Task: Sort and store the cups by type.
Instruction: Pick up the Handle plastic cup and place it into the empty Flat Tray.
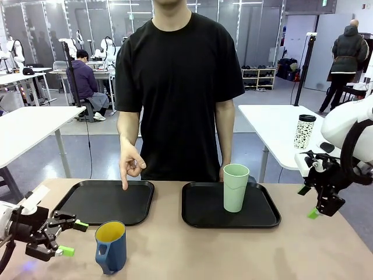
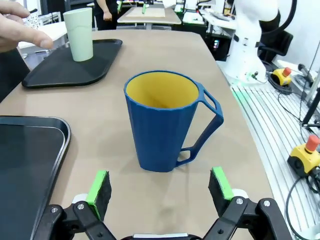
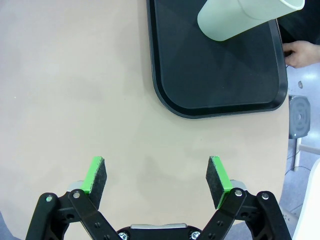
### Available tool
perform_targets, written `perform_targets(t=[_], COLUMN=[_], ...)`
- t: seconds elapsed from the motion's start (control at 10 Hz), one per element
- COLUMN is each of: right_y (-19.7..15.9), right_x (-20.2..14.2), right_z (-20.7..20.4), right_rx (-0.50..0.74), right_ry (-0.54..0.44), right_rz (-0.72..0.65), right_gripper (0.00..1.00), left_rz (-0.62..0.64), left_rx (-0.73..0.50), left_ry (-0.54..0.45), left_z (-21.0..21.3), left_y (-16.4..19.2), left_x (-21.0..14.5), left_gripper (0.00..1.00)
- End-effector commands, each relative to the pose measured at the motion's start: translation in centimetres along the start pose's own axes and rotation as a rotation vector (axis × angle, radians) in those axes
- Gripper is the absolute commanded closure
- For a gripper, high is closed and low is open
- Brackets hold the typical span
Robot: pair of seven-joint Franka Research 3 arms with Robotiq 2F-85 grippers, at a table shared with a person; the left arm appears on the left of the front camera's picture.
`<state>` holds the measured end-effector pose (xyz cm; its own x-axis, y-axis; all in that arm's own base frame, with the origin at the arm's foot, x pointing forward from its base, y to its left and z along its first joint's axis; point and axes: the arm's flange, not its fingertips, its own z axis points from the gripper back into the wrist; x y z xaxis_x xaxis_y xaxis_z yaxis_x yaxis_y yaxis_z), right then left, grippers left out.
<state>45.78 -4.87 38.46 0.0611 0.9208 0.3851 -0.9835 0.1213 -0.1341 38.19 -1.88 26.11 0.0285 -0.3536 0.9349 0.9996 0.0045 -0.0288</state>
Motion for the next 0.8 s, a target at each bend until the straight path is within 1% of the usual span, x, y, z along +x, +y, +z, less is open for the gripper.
perform_targets(t=[0.0,0.1,0.3,0.4,0.7], right_y=[0.1,0.1,0.1,0.1,0.1], right_x=[0.0,0.0,0.0,0.0,0.0], right_z=[0.0,0.0,0.0,0.0,0.0], right_rx=[-0.001,-0.001,-0.001,-0.001,-0.001], right_ry=[0.008,0.008,0.008,0.008,0.008], right_rz=[0.007,0.007,0.007,0.007,0.007], right_gripper=[0.0,0.0,0.0,0.0,0.0], left_rz=[-0.009,-0.009,0.009,-0.012,-0.039], left_rx=[-0.025,-0.025,0.001,-0.007,-0.052], left_ry=[0.014,0.014,-0.008,-0.029,-0.046], left_z=[-0.1,-0.1,-1.1,-1.4,-2.5], left_y=[-0.7,-0.7,0.8,1.5,2.2], left_x=[0.1,0.1,-0.4,-0.6,-1.1], left_gripper=[0.0,0.0,0.0,0.0,0.0])
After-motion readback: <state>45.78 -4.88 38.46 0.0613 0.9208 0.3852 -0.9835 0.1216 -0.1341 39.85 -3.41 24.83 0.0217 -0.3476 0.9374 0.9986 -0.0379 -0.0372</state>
